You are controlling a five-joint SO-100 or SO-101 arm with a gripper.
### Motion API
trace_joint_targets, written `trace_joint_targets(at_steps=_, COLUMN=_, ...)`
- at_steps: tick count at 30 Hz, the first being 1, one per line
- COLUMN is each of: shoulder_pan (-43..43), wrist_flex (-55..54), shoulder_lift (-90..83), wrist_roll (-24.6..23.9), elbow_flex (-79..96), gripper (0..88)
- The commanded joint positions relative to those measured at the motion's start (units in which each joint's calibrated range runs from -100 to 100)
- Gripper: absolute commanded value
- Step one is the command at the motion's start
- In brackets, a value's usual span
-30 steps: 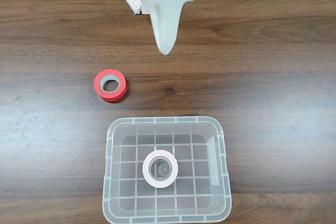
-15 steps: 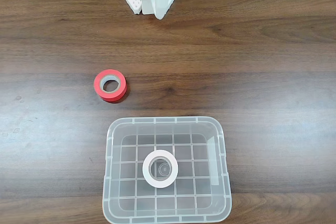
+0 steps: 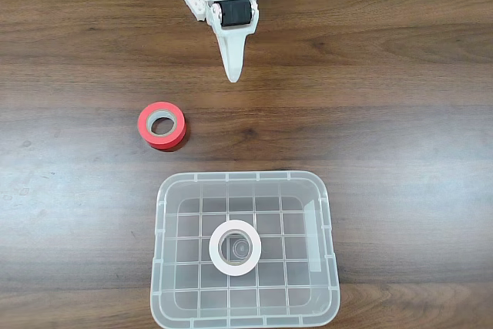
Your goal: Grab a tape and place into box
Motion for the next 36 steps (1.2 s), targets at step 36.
trace_joint_targets(at_steps=36, shoulder_pan=1.6, wrist_flex=4.0, shoulder_lift=-2.0, wrist_roll=-6.9, elbow_flex=4.1, gripper=1.6)
